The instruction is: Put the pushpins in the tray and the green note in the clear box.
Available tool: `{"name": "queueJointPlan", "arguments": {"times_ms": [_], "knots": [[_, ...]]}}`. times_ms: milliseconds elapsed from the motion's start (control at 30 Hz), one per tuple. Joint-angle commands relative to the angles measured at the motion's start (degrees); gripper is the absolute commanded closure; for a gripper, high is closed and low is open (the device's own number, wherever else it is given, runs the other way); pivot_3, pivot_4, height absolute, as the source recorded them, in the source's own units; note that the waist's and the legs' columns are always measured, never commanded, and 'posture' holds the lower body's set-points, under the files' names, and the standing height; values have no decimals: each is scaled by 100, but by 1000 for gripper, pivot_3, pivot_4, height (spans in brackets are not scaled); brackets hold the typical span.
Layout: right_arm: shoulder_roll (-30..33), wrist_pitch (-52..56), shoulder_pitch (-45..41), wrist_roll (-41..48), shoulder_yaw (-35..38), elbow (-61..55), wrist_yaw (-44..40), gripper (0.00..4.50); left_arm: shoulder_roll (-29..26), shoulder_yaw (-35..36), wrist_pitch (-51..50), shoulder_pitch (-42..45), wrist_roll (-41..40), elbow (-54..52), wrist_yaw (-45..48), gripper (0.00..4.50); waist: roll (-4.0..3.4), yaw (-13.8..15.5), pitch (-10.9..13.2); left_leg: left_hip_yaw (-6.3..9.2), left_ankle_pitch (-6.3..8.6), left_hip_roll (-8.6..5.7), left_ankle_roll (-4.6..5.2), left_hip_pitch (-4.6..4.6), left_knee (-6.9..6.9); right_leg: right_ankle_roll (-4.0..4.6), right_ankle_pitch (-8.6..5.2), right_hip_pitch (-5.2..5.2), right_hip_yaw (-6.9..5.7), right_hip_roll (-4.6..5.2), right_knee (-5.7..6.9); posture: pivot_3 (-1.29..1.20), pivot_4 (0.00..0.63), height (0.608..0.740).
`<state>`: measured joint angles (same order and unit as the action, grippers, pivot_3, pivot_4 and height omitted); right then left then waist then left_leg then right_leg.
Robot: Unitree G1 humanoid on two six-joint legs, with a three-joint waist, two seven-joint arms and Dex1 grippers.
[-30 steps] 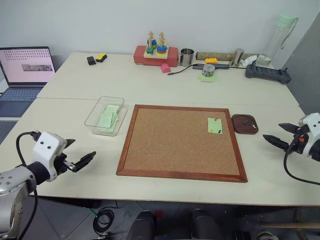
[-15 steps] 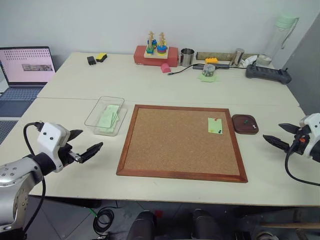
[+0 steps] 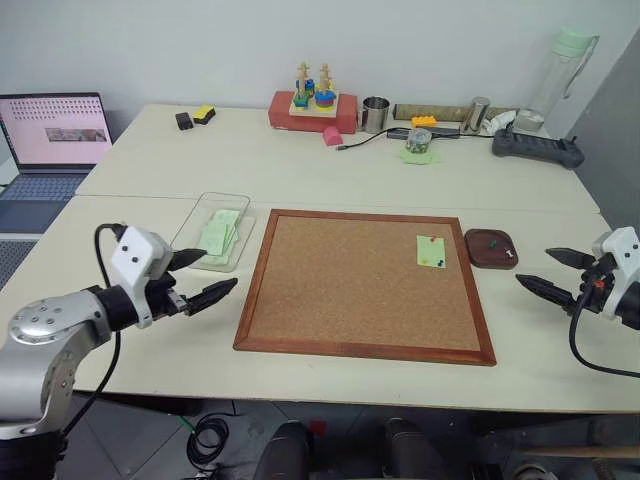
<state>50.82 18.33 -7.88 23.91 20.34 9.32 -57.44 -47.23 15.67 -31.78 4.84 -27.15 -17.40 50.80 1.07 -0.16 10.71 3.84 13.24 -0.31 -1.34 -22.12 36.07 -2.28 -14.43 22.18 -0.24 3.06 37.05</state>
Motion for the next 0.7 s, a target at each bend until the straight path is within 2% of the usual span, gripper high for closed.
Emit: {"name": "queueJointPlan", "arguments": {"times_ms": [33,267,433,533,700], "knots": [[-3,202,70,240,218,-487,49,0,225,-619,200,614,158,-13,-32,1433,-1,4,0,-1,0,0,0,1,0,-1,0,0,1,0,0,0,150,740],[-284,432,-124,272,-28,-808,326,0,1295,-2260,1138,1699,1257,1103,-196,2811,0,14,-1,-7,-1,-14,0,1,7,-20,13,-7,17,-1,-4,0,150,740],[-609,540,-635,260,-384,-850,519,0,2052,-2640,1741,2204,1616,2254,-371,3759,0,-32,-1,-35,-1,-17,0,4,5,-22,16,8,45,-17,0,0,150,740],[-809,494,-1086,-44,-819,-603,668,0,2399,-2718,1989,2406,1697,2790,-354,4420,0,-35,-1,-41,0,-15,0,9,5,-24,17,8,56,-27,2,0,150,740],[-1238,246,-1977,-587,-1455,275,922,0,2640,-2767,2353,2510,1851,3547,-276,4465,0,-41,-1,-57,0,-16,0,13,6,-26,27,11,73,-29,2,0,150,740]]}}
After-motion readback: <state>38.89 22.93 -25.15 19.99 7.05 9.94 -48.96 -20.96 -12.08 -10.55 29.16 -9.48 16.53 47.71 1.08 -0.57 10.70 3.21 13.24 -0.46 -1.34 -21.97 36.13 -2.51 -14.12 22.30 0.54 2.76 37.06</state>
